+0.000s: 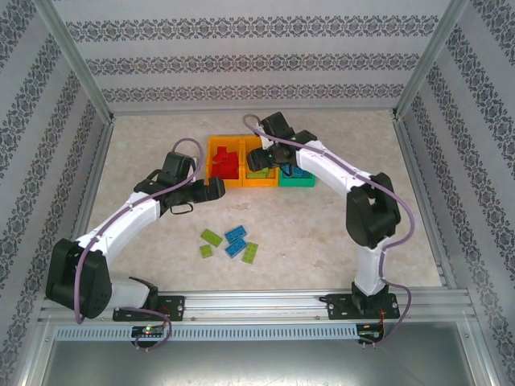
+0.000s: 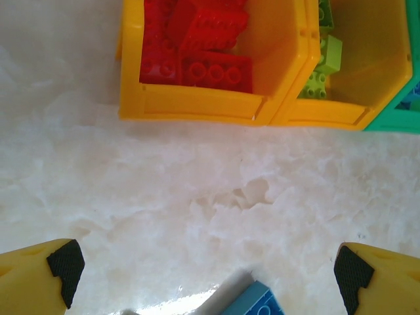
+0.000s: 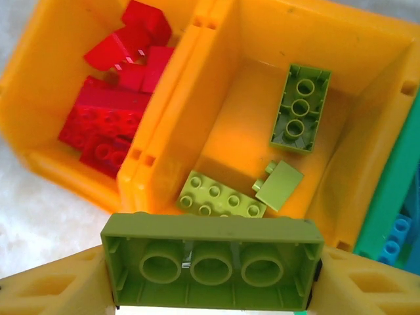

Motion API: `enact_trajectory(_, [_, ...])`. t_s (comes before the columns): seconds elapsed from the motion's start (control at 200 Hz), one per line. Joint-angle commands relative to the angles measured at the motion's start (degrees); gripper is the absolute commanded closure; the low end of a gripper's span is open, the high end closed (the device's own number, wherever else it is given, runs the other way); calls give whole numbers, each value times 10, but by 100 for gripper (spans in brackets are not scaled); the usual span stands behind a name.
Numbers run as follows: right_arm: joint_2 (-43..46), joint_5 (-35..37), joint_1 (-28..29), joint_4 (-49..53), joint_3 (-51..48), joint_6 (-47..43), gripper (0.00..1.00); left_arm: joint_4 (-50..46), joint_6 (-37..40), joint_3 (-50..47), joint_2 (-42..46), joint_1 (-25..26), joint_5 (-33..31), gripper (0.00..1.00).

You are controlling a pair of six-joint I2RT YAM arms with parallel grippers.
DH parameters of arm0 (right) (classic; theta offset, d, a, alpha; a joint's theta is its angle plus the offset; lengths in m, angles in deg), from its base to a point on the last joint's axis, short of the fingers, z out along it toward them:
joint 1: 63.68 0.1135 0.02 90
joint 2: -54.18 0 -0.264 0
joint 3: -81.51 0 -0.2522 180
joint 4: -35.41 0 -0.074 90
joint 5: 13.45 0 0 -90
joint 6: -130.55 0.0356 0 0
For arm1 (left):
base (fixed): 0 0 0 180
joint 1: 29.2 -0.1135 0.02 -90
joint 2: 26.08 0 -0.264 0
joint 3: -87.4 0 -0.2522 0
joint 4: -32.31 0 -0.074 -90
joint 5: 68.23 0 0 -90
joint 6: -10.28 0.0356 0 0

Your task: Sort the legos into containers by color

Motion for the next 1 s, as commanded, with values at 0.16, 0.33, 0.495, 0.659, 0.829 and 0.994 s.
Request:
enact_trajectory(0.16, [-84,23,-12,62,104,62,27,-39,47,-31,41,48,-25,0])
enact_trajectory(0.33, [-99,33,-13,76,120,65,18,-59,26,-34,25,85,-47,0])
enact_trajectory(0.495, [-81,27,-12,65,105,71,16,-95,-36,-17,-9,117,-40,1])
enact_trajectory(0.659, [-40,16,-9,32,61,82,16,-125,-107,1,-45,146,-12,1])
enact_trajectory(0.829, [1,13,-5,7,12,84,15,-126,-110,29,-85,191,-20,2])
enact_trajectory(0.994, [33,17,-10,-1,-28,77,14,-139,-35,74,-141,217,-29,3])
